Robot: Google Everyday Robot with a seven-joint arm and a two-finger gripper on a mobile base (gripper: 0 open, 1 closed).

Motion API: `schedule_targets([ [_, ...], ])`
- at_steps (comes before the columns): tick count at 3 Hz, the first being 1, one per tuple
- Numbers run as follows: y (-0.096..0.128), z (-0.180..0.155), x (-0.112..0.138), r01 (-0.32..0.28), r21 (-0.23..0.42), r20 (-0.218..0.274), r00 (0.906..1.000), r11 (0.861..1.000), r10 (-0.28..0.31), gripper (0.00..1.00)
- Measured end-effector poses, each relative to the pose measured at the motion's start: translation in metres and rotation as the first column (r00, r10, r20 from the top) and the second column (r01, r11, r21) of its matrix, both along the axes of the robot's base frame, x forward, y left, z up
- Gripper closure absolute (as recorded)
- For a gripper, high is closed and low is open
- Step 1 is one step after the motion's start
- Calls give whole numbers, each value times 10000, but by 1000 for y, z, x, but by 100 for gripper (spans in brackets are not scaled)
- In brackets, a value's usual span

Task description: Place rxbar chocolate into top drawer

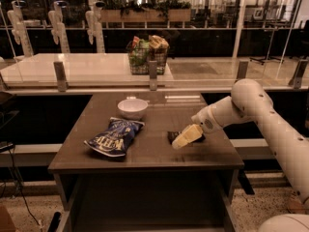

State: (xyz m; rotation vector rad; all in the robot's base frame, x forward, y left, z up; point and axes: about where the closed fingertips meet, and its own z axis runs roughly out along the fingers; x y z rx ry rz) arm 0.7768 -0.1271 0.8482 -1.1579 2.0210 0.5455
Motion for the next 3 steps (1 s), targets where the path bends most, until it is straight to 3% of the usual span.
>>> schedule_targets([
  [1, -8, -21, 6, 66, -187, -381, 9992, 9998, -74, 0],
  [2, -16, -32, 3, 86, -305, -743, 9972, 9995, -108, 18],
  [3, -18, -30, -2, -52, -584, -782, 9969, 9983, 6, 40],
])
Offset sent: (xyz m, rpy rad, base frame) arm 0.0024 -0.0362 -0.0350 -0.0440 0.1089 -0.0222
